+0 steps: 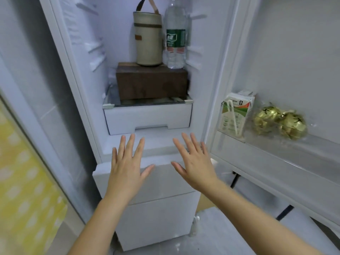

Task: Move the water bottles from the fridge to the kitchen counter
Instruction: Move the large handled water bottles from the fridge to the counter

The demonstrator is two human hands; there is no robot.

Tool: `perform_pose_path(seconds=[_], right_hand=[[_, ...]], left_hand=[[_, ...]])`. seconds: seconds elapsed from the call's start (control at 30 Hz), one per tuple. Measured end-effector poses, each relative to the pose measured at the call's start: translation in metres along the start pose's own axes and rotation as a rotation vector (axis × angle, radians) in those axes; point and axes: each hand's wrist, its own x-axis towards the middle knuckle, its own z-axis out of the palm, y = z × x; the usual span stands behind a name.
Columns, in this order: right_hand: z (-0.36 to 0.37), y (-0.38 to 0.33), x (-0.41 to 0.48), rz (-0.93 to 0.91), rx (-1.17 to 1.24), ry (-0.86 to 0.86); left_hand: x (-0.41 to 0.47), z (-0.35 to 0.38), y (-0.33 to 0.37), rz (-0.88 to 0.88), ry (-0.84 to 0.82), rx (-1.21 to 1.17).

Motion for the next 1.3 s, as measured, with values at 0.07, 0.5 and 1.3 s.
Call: perform_pose_path(seconds=[0.07,0.5,1.3], right_hand=[[0.009,0.002,0.034,-0.016,0.021,0.003],[0.023,0.013,0.239,0.086,0.139,0.136],[-0.045,0.069,0.410,0.279,0.344,0.611]], left_hand=[[0.028,0.004,-0.009,-0.025,0.010,-0.001],[0.212,0.031,-0.054,-0.025,0.082,0.115],[0.432,0.034,-0.069,0.092,0.278,0.164]])
